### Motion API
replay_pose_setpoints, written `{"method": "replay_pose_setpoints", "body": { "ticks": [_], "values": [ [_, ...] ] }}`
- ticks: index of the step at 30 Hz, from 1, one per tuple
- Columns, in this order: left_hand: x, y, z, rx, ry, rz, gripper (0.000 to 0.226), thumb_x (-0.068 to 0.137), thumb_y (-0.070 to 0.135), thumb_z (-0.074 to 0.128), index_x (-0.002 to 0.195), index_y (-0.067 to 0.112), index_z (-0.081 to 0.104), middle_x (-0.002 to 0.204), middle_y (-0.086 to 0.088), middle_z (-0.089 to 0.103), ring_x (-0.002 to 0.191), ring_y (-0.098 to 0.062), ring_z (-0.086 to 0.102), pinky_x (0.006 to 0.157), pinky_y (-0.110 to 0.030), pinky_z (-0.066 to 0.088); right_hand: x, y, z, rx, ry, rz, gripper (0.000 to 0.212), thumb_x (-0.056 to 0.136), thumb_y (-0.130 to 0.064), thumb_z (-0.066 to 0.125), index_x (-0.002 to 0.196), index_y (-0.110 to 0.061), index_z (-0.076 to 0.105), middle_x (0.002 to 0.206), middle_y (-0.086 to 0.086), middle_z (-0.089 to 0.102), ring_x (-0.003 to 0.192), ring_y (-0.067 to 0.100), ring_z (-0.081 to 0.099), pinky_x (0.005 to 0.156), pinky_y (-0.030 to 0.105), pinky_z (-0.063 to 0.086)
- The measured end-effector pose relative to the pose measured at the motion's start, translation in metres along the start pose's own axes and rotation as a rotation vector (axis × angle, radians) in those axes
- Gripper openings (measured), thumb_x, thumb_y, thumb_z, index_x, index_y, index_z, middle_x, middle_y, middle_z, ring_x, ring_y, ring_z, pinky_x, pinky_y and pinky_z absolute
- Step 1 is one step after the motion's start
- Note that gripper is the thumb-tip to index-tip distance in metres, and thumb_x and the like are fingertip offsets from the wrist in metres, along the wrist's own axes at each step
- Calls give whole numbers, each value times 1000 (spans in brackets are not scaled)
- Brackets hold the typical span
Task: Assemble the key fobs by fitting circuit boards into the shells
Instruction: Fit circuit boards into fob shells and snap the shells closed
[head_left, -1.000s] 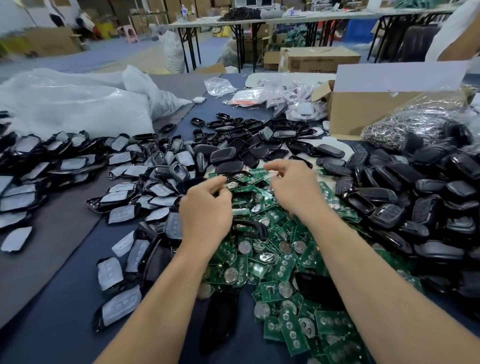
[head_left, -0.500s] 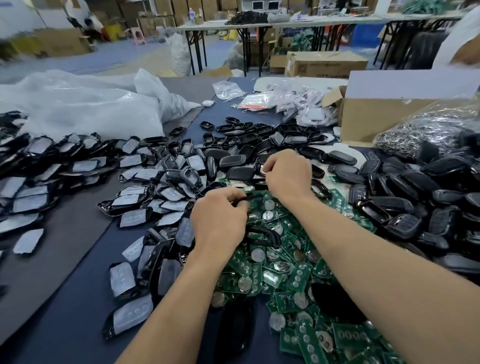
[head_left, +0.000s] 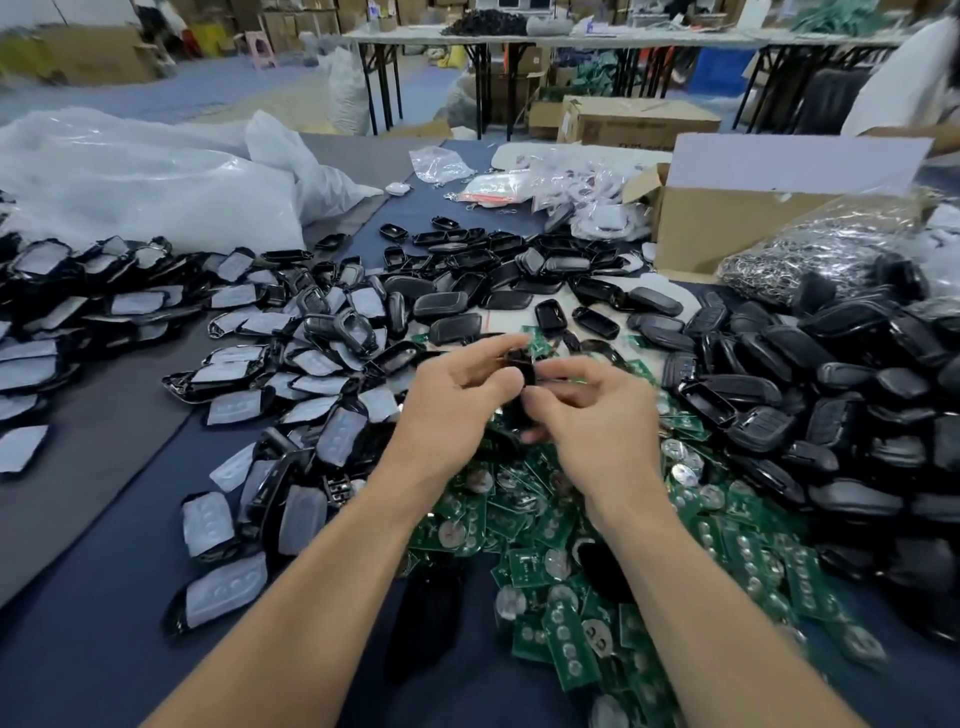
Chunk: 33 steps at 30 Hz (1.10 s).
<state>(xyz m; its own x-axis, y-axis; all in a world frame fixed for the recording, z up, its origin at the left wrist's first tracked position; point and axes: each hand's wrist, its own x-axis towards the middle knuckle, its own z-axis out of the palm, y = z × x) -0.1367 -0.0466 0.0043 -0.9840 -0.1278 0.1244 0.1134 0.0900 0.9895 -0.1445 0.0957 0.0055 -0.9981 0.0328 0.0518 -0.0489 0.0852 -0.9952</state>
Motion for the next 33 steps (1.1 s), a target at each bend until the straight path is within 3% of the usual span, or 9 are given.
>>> {"method": "replay_pose_setpoints", "body": {
  "ticks": [4,6,8,11,14,19,24,29,33],
  "values": [
    [3,4,-9,-159,201,-63,35,93,-7,67,105,23,79,91,-3,82,82,-19,79,68,-27,63,6,1,-9,-274,85,-184,14,94,-21,75,95,-34,78,87,-16,78,63,1,70,63,13,54],
    [6,4,-12,-182,326,-101,30,92,-5,71,100,23,79,81,-1,80,78,-20,79,60,-29,63,10,4,-12,-510,23,-218,21,96,-28,72,115,-37,75,115,-14,73,73,2,65,78,19,51],
    [10,4,-14,-174,388,-118,24,93,-1,72,101,21,77,71,2,77,69,-19,77,52,-30,61,12,5,-10,-746,-145,-178,32,99,-34,67,130,-39,68,138,-6,60,107,12,57,96,27,39],
    [12,1,-16,-117,447,-106,20,92,5,72,101,23,77,74,-3,78,46,-21,67,41,-25,52,14,4,-7,-881,-250,-242,25,99,-31,67,123,-33,72,149,-10,55,140,16,35,116,29,23],
    [12,-2,-17,16,471,-66,18,91,13,75,94,30,78,75,-4,78,37,-16,59,37,-20,43,11,4,-7,-811,-130,-311,13,98,-28,68,101,-26,81,126,-5,70,127,15,48,105,23,27],
    [8,-3,-15,130,432,-4,20,92,16,75,96,35,75,73,7,78,35,-10,54,38,-16,43,5,4,-6,-427,146,-263,32,99,-28,62,70,-19,72,57,-3,62,55,7,49,72,30,45],
    [7,-7,-10,225,379,12,18,93,21,76,107,31,77,79,8,80,38,-14,62,37,-18,45,7,4,-5,-228,26,-153,21,94,-32,65,75,-30,74,54,1,64,43,14,47,51,32,47],
    [6,-8,-7,276,339,44,22,91,22,78,112,28,76,67,8,76,37,-11,62,38,-17,45,8,4,-7,-44,-56,-109,18,72,-47,77,87,-38,79,76,-8,77,72,13,73,73,42,62],
    [8,-7,-7,299,323,59,21,91,21,75,109,32,75,67,16,75,38,-10,63,40,-17,45,8,9,-8,-93,-92,-126,22,73,-25,88,89,-36,78,68,-5,74,55,13,64,52,30,49]
  ]
}}
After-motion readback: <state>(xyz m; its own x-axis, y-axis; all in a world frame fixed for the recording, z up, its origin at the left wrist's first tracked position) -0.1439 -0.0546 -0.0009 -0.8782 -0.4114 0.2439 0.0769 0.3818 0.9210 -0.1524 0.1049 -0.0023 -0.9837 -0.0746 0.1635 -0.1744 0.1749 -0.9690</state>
